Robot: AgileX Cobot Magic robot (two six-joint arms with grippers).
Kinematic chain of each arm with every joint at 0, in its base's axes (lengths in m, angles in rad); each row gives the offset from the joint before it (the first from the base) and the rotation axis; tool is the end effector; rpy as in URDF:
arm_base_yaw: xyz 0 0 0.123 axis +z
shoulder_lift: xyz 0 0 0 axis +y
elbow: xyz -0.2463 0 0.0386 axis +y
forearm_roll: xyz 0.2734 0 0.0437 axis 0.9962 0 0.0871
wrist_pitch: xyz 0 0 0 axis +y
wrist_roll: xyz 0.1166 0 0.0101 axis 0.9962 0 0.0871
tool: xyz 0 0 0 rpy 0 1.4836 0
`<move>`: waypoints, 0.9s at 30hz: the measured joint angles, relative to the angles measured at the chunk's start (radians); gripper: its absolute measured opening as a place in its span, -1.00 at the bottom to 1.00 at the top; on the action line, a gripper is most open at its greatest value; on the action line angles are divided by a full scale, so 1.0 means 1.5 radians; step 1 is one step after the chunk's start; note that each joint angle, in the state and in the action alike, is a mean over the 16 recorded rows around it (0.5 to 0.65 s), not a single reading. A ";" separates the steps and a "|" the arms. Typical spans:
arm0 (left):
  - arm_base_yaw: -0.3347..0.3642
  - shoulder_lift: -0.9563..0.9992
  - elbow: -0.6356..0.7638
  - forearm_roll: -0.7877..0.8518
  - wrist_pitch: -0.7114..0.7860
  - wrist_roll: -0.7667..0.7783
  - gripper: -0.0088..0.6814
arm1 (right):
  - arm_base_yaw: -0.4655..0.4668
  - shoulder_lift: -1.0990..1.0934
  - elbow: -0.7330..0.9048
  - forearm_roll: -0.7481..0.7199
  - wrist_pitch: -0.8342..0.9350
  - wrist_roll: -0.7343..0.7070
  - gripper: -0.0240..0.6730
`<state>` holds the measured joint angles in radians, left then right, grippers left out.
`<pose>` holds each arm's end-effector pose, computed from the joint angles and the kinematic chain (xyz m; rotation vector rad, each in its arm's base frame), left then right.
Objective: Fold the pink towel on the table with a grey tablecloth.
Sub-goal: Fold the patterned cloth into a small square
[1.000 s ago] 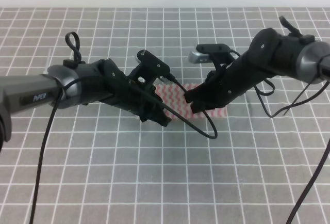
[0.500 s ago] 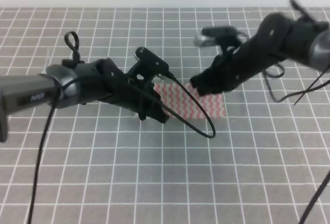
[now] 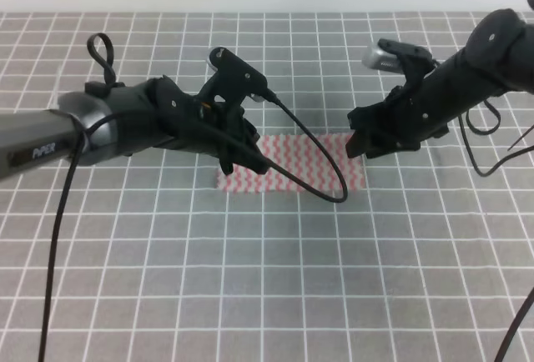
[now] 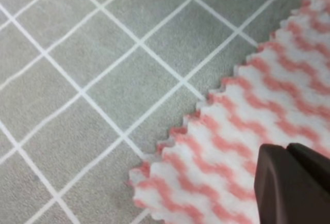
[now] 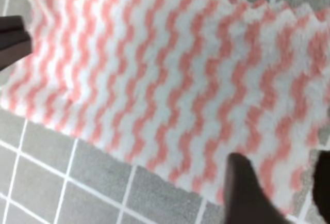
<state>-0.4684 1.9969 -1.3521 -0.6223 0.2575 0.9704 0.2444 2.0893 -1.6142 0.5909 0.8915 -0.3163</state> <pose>0.4069 -0.2254 0.1214 1.0130 2.1089 -0.2261 0.4322 0.1601 0.1338 -0.3440 2.7343 0.7063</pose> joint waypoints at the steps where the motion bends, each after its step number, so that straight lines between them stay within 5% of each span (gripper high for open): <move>1: 0.000 0.001 0.000 0.000 -0.001 0.000 -0.98 | -0.001 0.004 0.000 0.004 0.001 0.002 -0.32; 9: 0.002 0.015 0.000 0.001 0.000 0.000 -0.98 | -0.003 0.029 0.000 0.020 -0.007 0.018 0.00; 27: 0.006 0.039 0.000 0.002 0.001 0.001 -0.98 | -0.003 0.056 -0.002 0.047 -0.023 0.020 0.01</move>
<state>-0.4598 2.0550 -1.3521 -0.6196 0.2594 0.9721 0.2392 2.1735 -1.6179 0.6618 0.8569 -0.2861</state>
